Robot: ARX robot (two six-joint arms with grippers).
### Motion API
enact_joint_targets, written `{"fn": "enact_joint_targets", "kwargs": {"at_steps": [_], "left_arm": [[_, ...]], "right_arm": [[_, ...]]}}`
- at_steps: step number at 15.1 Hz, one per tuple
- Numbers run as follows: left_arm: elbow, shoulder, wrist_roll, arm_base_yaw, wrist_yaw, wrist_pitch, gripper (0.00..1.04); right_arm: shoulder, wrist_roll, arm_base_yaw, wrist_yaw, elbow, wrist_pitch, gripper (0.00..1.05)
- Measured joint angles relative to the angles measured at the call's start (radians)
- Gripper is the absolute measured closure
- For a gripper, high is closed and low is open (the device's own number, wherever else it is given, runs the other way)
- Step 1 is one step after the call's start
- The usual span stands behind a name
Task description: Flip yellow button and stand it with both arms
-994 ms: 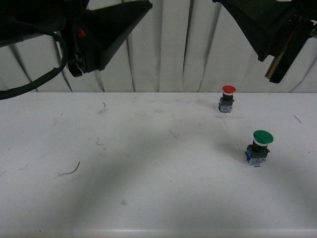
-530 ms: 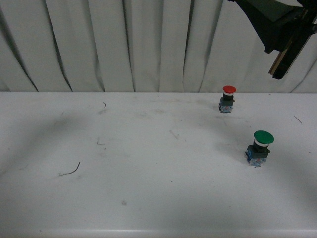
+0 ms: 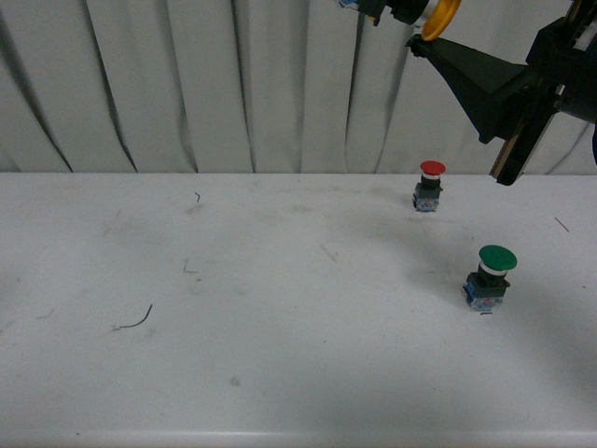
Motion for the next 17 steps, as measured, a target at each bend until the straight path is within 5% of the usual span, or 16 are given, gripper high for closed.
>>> {"fn": "enact_joint_targets", "kwargs": {"at_steps": [2,7,17], "left_arm": [[-0.185,-0.187,0.325,-0.169,-0.061,-0.045,0.51],[-0.339,-0.497,0.443,-0.378,-0.296,-0.191,1.03],[-0.436,-0.89,0.449,-0.628,-0.551,-0.455,1.03]], "right_arm": [[0.024,-0.003,0.013,-0.005,0.005,-0.003,0.69],[0.037,-0.018,0.023,-0.001,0.006,-0.003,0.69],[0.035,-0.033,0.021,-0.001,0.005,-0.003,0.69]]}}
